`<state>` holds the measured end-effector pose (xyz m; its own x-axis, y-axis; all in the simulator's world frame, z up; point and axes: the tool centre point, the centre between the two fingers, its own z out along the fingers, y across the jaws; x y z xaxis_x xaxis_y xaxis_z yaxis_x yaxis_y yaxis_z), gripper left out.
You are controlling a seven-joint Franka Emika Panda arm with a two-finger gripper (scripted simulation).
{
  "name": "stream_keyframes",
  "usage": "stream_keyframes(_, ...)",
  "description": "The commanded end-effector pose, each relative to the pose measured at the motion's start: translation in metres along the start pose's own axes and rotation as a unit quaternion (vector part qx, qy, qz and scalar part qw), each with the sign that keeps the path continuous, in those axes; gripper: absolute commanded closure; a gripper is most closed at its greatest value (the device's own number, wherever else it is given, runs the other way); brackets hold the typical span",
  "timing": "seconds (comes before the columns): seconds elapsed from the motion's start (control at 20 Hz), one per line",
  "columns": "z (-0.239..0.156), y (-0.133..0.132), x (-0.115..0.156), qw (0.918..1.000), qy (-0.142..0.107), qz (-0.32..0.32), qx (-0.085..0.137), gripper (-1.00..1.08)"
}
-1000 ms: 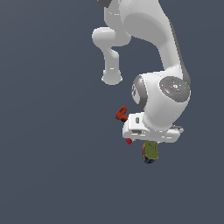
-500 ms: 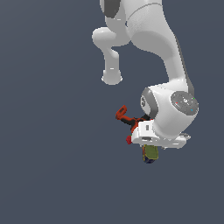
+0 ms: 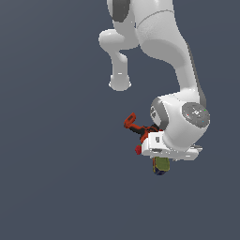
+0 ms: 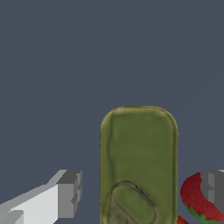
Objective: Pick up a designated object from a clutter of objects.
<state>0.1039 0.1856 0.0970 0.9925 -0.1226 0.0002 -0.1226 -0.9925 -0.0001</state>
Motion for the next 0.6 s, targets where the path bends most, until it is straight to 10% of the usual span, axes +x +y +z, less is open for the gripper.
stream_keyframes(0.0, 0.013, 0.000, -0.001, 1.0000, 0.000, 0.000, 0.000, -0.92)
stream_keyframes(0.5, 0.038, 0.000, 0.000, 1.0000, 0.000, 0.001, 0.000, -0.92)
stream_keyframes(0.55, 0.038, 0.000, 0.000, 1.0000, 0.000, 0.001, 0.000, 1.08)
